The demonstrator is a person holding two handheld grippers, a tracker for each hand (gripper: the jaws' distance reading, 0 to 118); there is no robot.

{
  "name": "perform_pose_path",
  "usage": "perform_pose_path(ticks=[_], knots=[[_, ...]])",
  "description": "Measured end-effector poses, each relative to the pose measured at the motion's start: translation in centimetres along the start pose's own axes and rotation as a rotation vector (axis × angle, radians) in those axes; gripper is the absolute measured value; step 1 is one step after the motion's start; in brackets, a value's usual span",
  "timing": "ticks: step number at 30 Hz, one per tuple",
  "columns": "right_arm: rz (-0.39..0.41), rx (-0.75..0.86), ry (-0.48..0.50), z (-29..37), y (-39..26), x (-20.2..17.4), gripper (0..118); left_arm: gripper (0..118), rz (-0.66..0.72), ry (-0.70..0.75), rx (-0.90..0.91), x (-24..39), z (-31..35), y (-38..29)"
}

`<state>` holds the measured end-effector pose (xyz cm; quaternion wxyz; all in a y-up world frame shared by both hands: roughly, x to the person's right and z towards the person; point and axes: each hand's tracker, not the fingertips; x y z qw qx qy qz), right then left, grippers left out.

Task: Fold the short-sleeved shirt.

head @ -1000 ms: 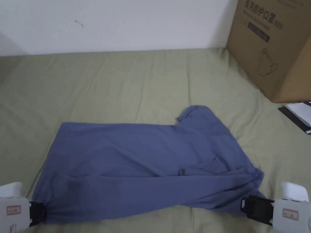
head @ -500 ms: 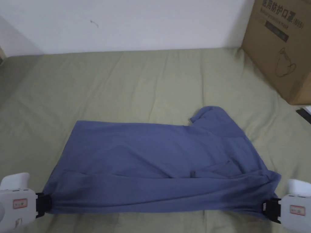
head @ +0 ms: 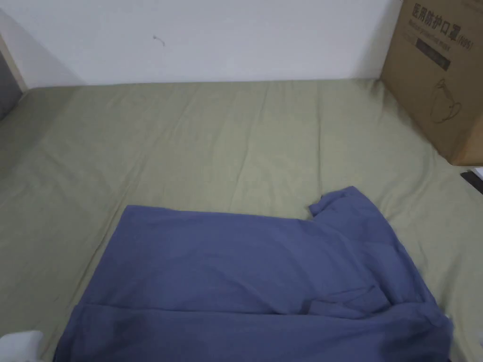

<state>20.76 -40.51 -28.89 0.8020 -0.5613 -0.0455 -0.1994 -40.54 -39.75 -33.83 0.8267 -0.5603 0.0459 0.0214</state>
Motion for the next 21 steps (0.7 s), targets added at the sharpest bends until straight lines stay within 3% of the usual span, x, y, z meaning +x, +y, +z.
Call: perform_pose_path(ticks=[2,3,5,6,8,10,11,12,13,15,21], knots=[[-0.019,0.092,0.015,1.3,0.0,-0.3,74,34,0.073,-0.03,0.057,-0.4,1.5,-0.1],[-0.006,0.102,0.04,2.1,0.3,-0.4,92,62,0.134,-0.067,0.074,-0.9,2.2,0.1],[0.012,0.149,0.035,3.8,0.8,-1.0,90,100,0.188,-0.146,0.119,-1.8,3.4,1.1],[0.045,0.153,0.03,4.6,1.0,-1.4,91,105,0.205,-0.151,0.137,-2.0,4.1,1.7],[0.11,0.188,0.008,6.1,1.7,-2.4,91,105,0.197,-0.144,0.203,-1.7,6.1,3.2],[0.168,0.238,0.015,7.5,2.6,-3.7,81,95,0.163,-0.124,0.256,-1.1,7.3,4.6],[0.187,0.255,0.033,7.8,3.2,-4.3,63,77,0.151,-0.108,0.29,-0.2,8.0,5.1],[0.188,0.268,0.037,8.0,3.9,-5.0,34,37,0.119,-0.111,0.326,0.4,8.2,5.6],[0.185,0.279,0.037,8.0,4.6,-5.6,12,11,0.083,-0.123,0.334,0.9,8.1,6.2],[0.181,0.297,0.032,6.9,6.1,-6.5,1,1,0.104,-0.102,0.299,2.1,6.6,7.6],[0.176,0.28,0.021,3.4,12.3,-7.7,0,0,0.039,-0.103,0.255,4.2,3.0,11.0]])
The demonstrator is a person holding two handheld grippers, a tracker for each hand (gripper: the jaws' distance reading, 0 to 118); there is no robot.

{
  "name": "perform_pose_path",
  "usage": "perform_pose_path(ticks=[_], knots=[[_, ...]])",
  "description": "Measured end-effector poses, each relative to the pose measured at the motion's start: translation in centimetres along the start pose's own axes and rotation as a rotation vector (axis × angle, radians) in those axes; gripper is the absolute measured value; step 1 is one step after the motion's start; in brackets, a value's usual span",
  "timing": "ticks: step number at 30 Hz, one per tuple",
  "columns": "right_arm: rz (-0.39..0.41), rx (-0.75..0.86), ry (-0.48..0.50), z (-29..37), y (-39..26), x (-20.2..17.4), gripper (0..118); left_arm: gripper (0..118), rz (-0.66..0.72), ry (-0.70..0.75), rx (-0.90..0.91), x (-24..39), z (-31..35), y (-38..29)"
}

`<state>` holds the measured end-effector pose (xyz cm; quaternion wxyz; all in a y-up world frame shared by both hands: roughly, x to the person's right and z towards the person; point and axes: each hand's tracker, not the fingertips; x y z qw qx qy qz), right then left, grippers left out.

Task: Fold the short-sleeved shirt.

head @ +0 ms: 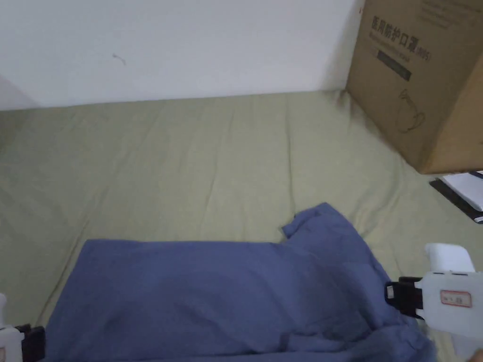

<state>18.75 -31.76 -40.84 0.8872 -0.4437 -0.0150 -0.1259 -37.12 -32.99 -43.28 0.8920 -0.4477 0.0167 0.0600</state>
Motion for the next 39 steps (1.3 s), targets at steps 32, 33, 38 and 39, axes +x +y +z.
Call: perform_pose_path(ticks=[32,33,38,39], knots=[[0.062,-0.206,-0.184,-18.7,9.2,1.7,0,94,-0.128,0.001,-0.175,6.3,-20.3,17.3],[0.054,-0.209,-0.181,-18.7,9.6,1.8,0,79,-0.132,0.057,-0.231,6.5,-21.6,17.0],[-0.002,-0.199,-0.146,-17.6,10.7,2.4,0,10,-0.112,0.005,-0.212,5.7,-21.1,16.6],[-0.002,-0.188,-0.139,-17.1,11.0,2.4,0,0,-0.069,-0.028,-0.22,5.4,-21.0,16.9]])
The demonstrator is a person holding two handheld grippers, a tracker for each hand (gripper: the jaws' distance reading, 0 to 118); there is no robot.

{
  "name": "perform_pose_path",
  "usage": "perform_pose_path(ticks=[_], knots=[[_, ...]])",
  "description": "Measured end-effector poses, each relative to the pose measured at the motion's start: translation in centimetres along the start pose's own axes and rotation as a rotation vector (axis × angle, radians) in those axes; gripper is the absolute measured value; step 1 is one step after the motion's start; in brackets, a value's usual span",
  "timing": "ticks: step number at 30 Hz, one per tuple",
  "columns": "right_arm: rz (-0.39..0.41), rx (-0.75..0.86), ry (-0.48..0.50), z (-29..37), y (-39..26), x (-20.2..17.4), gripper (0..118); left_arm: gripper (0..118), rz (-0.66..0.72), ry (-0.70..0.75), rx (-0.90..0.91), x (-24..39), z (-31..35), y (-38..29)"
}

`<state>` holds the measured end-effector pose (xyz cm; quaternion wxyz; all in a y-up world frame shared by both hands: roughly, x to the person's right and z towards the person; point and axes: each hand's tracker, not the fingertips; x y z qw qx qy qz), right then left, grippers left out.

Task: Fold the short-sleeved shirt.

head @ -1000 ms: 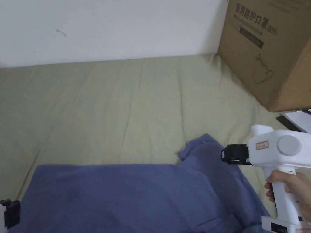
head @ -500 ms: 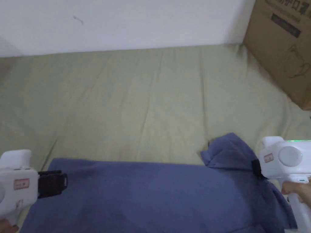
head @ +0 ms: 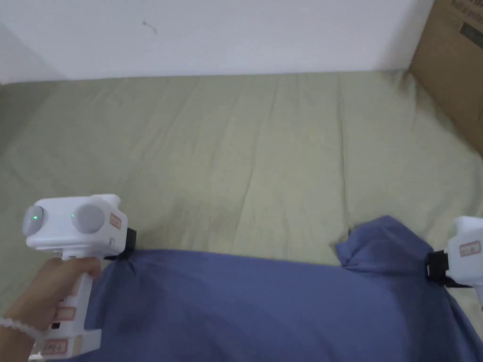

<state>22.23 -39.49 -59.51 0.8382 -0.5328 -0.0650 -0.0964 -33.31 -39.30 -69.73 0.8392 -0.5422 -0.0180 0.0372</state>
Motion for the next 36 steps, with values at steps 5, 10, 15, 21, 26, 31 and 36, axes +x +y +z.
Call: perform_pose_path(ticks=[5,10,15,21,26,31,36], knots=[[-0.01,0.054,0.056,4.1,0.7,0.5,0,0,-0.032,0.009,0.03,-0.1,3.1,-0.2],[0.074,0.117,0.063,9.8,-0.3,0.7,0,0,-0.091,0.006,0.134,-0.9,10.1,-2.7],[0.1,0.158,0.098,15.7,-5.2,1.8,0,0,-0.075,-0.01,0.176,-3.0,16.6,-9.3],[0.151,0.055,0.08,16.9,-15.4,2.6,0,0,-0.057,0.011,0.135,-4.4,18.8,-20.4],[0.12,-0.075,0.092,12.1,-23.2,3.5,0,0,-0.01,0.022,0.009,-5.5,15.0,-26.7],[0.057,-0.024,0.144,11.7,-24.5,3.9,69,35,0.069,-0.011,0.054,-6.5,13.8,-28.7],[0.143,0.109,0.094,16.3,-23.2,2.0,94,109,0.051,0.006,0.129,-6.9,17.5,-27.2]])
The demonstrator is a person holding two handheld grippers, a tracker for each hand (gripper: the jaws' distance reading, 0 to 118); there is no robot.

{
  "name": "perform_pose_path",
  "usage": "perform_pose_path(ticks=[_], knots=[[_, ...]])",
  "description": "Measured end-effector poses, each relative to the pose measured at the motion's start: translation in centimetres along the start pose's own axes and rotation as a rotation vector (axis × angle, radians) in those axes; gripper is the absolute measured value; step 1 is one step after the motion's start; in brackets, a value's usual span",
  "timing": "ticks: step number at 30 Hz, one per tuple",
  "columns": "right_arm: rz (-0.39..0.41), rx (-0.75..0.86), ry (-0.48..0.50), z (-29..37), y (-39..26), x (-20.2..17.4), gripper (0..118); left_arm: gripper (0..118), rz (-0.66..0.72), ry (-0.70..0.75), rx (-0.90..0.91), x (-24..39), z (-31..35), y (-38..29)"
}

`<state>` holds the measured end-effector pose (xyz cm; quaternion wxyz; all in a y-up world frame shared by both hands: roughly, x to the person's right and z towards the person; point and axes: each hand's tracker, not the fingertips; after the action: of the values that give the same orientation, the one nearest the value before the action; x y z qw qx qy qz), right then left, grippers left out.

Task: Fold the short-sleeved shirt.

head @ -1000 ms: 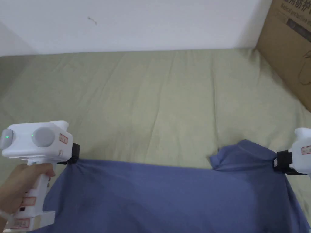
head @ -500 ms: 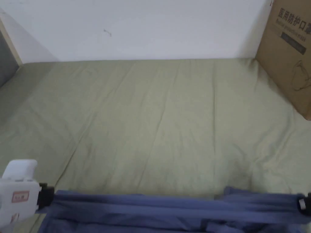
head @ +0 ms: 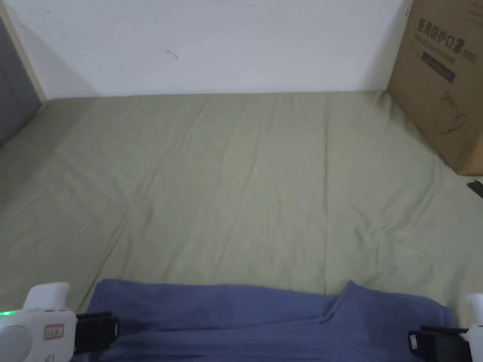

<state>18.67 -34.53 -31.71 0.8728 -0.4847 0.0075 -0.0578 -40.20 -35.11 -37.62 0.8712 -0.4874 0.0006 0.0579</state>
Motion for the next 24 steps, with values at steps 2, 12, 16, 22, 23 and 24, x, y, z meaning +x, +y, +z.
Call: perform_pose_path(ticks=[2,12,16,22,23,24], knots=[[0.028,0.078,0.005,1.9,0.3,-1.5,88,109,0.042,-0.006,0.043,-0.6,1.9,0.4],[0.06,0.232,0.098,3.6,-1.9,-11.0,0,0,0.262,-0.153,0.109,-4.2,6.0,-4.8],[0.075,0.215,0.153,3.0,-2.1,-13.8,0,0,0.278,-0.158,0.1,-5.4,6.2,-5.9],[0.093,0.172,0.183,1.8,-1.9,-16.1,0,112,0.519,-0.291,0.079,-8.1,2.9,-6.7],[0.093,0.159,0.194,1.7,-1.9,-16.3,0,118,0.545,-0.319,0.08,-8.8,2.0,-6.9],[0.101,0.149,0.198,1.6,-1.9,-16.5,0,118,0.574,-0.347,0.077,-9.0,1.4,-6.9]])
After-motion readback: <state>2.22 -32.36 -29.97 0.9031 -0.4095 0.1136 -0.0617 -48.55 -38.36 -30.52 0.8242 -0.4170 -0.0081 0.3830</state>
